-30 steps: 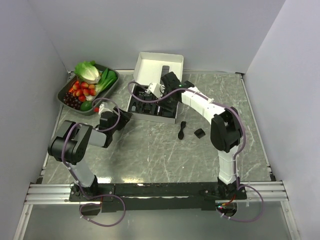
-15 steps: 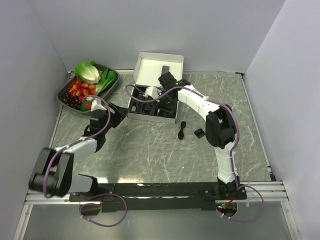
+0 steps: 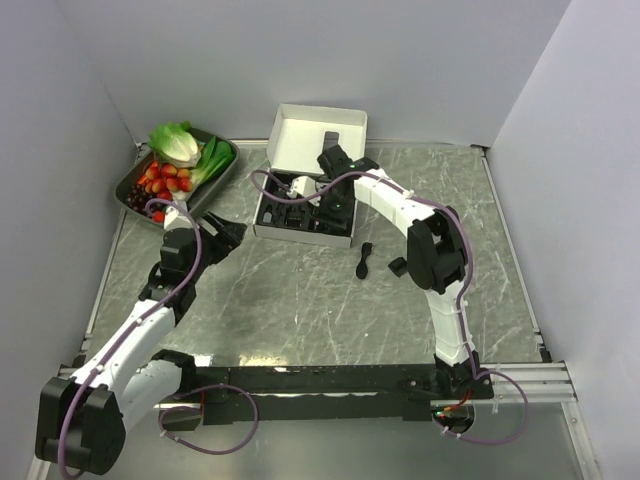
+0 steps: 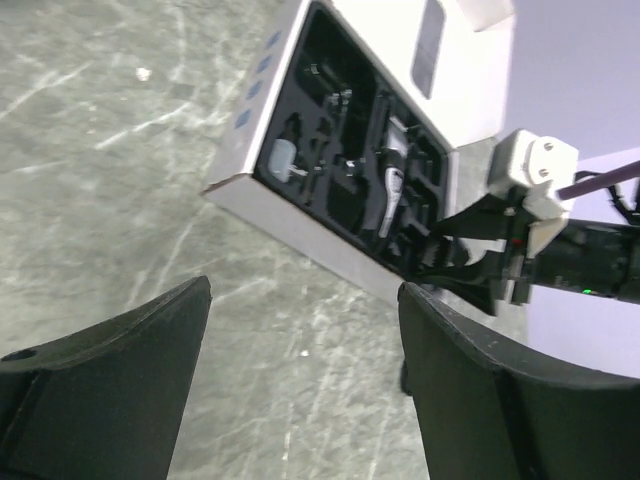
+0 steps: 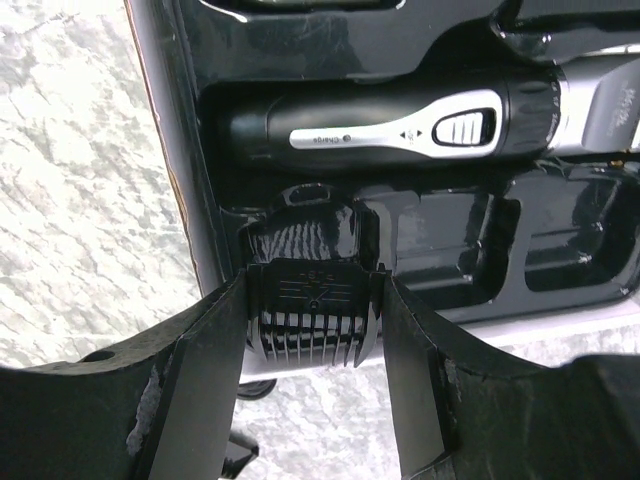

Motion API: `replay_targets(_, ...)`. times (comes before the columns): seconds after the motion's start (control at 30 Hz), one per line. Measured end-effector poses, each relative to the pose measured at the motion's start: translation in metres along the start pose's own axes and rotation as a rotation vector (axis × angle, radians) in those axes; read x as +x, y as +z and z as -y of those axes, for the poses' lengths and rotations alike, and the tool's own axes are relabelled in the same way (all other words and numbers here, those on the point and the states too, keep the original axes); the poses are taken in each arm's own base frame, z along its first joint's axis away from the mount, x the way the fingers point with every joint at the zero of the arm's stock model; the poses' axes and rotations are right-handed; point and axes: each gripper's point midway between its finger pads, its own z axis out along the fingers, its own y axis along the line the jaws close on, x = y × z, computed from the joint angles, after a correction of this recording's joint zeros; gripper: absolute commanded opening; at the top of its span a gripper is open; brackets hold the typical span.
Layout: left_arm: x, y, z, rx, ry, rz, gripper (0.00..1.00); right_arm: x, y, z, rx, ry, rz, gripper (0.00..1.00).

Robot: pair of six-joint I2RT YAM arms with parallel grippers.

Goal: Sort the hair-cutting tools

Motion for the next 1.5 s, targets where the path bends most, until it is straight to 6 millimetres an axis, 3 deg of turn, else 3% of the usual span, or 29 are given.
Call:
replay_targets(0.23,0.005,-0.002,-0.013,-0.046,0.036,-0.016,0.82,-0.003,0.009,-0.001,-0.026,0.002,0.009,0.48)
replay_targets(0.7,0.007,-0.001,-0.016,-0.054,0.058,-0.022,0.83,-0.006,0.010,-0.003,-0.041,-0.002,0.021,0.54)
replay_targets(0.9,0.007,-0.001,-0.017,-0.058,0.060,-0.022,0.84,-0.006,0.010,-0.002,-0.040,-0.001,0.021,0.62)
replay_targets(1.5,0.012,-0.001,-0.022,-0.067,0.068,-0.030,0.87,-0.008,0.011,0.001,-0.027,-0.002,0.027,0.66)
